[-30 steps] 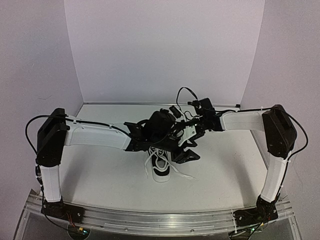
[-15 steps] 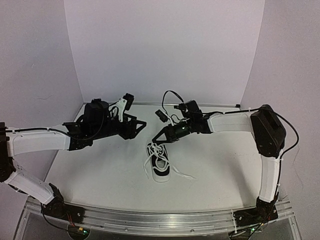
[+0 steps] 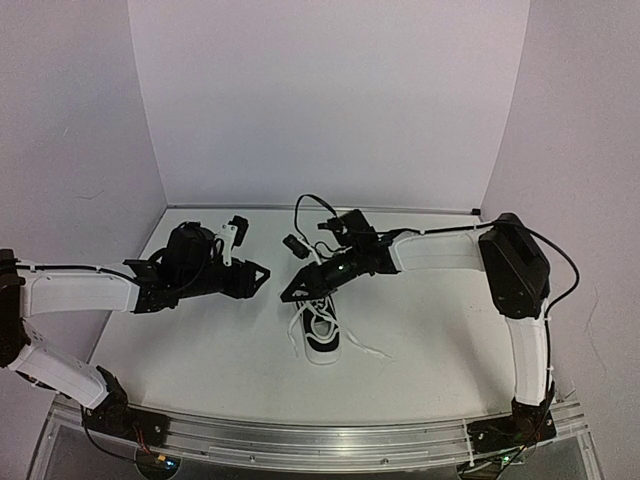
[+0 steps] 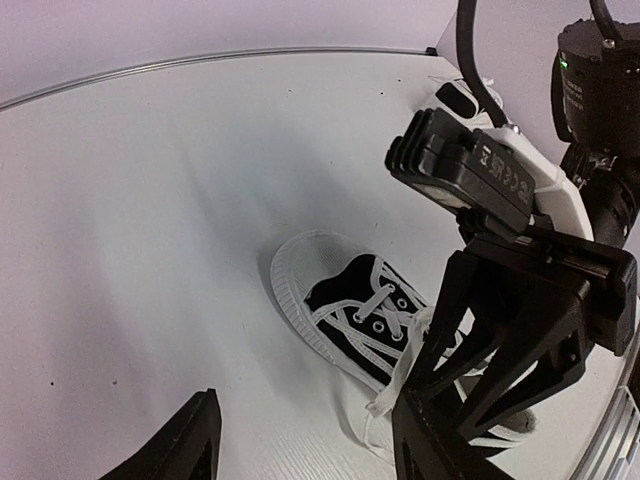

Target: Tie the shoes

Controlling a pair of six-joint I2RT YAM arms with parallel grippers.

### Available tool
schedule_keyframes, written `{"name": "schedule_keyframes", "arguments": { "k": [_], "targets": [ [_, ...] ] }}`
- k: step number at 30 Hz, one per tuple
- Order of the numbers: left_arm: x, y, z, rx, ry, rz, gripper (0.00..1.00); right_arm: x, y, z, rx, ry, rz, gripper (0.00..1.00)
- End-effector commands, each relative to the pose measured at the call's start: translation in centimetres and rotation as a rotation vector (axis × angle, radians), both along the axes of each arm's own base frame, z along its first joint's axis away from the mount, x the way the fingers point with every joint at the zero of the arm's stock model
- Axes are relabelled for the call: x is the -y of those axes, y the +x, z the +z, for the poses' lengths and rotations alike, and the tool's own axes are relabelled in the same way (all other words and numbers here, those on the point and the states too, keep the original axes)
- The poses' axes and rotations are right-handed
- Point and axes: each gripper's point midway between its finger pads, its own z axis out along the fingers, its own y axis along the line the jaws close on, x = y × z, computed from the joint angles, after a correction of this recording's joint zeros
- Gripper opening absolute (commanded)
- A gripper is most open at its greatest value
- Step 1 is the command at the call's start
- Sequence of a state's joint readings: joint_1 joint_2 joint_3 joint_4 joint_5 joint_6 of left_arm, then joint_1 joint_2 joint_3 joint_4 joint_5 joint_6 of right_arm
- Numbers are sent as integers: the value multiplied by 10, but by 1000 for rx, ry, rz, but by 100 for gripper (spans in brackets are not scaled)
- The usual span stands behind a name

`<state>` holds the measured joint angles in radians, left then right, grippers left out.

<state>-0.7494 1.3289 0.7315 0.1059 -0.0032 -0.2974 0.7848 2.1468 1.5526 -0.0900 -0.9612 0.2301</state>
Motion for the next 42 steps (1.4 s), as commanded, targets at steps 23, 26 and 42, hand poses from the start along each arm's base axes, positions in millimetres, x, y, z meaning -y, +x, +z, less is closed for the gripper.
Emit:
{"name": "schedule_keyframes", "arguments": {
  "k": [23,26,42],
  "targets": [
    [77,5,-26,-69,58,-379,60,77,53,9,120,-99,-106,36],
    [82,6,-33,-82,50,-392,60,73,55,7,116,-89,-93,35],
    [90,14,-52,-111,56,-392,58,56,60,-20,57,-83,-49,30]
  ]
}}
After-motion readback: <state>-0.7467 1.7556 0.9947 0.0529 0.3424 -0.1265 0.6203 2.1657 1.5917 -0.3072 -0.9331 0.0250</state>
